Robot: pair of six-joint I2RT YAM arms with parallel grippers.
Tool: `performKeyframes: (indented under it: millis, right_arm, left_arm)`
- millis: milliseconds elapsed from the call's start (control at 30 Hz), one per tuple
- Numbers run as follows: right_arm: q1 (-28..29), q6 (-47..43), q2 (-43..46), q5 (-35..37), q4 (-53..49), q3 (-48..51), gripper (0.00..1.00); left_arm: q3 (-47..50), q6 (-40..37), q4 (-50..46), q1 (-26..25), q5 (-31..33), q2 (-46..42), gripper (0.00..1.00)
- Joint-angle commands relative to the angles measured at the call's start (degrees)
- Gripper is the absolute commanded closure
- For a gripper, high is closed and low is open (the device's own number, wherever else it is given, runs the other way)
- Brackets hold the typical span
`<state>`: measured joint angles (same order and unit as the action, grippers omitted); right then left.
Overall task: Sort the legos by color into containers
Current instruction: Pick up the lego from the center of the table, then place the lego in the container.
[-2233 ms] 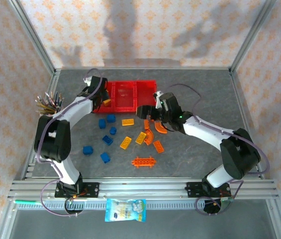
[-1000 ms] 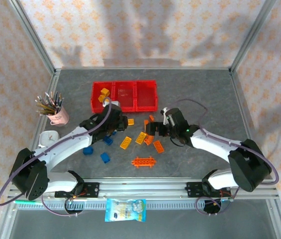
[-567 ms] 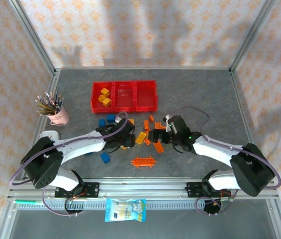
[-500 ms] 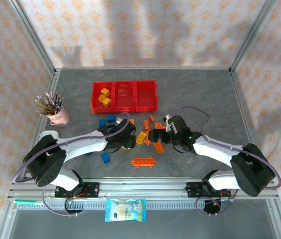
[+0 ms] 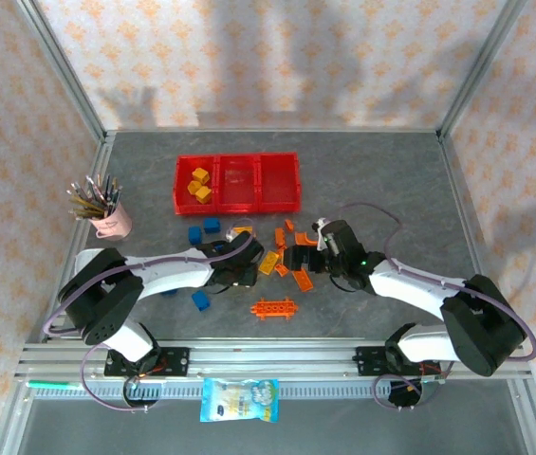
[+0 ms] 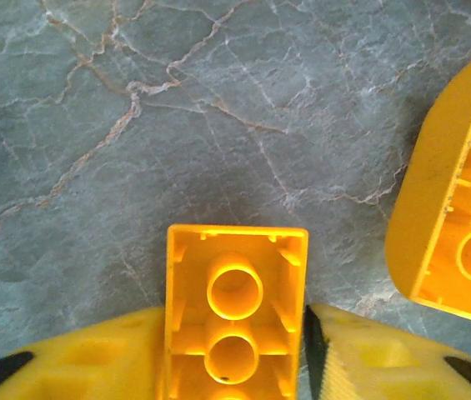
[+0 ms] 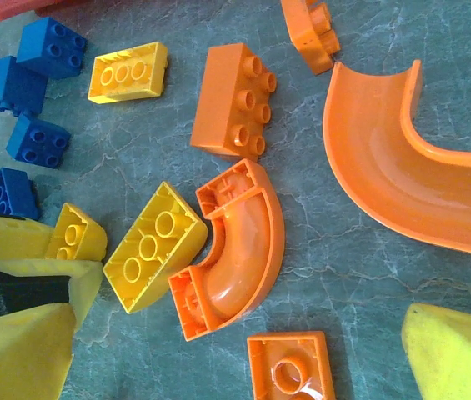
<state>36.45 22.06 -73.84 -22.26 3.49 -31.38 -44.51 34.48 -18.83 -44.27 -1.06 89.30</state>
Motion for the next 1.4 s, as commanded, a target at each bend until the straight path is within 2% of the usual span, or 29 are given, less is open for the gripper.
performKeyframes:
  millis: [0, 133, 367, 567, 733, 933, 1067, 1167, 1367]
  right_arm:
    - [0.2, 0.2, 0.6, 1.8, 1.0, -0.2, 0.0]
    - [0.1, 0.2, 0.7, 1.8, 1.1, -0.4, 0.0]
    - [0.1, 0.4, 1.2, 1.2, 0.3, -2.3, 0.0]
    - [0.2, 1.0, 2.2, -0.2, 0.7, -5.3, 0.0]
    - [0.1, 2.1, 0.4, -0.4, 1.9, -8.8, 0.0]
    - [0.1, 2.9, -3.0, -0.4, 3.9, -12.9, 0.0]
    - [0.1, 2.7, -5.8, 0.2, 4.5, -15.2, 0.0]
    - [0.1, 2.6, -7.7, 0.7, 4.5, -16.7, 0.0]
    - [0.1, 2.1, -10.2, 1.4, 5.3, -18.9, 0.0]
  left_arm:
    - [0.7, -0.3, 0.4, -0.4, 1.9, 0.4, 0.58]
    - [0.7, -0.1, 0.0, -0.3, 2.8, -0.4, 0.68]
    - [0.3, 0.3, -1.9, -0.4, 5.1, -5.5, 0.69]
    - [-2.1, -0.6, -3.5, 0.4, 10.0, -10.9, 0.7]
    - [-7.5, -2.6, -4.8, 5.6, 13.4, -11.2, 0.71]
    - [-13.3, -5.2, -1.8, 13.8, 14.5, -8.9, 0.71]
    - [-17.4, -6.4, 0.6, 18.9, 13.7, -5.1, 0.71]
    - [-19.8, -6.7, 2.5, 22.9, 9.9, -1.5, 0.71]
    - [-26.6, -7.9, 3.2, 28.6, 10.6, 8.1, 0.71]
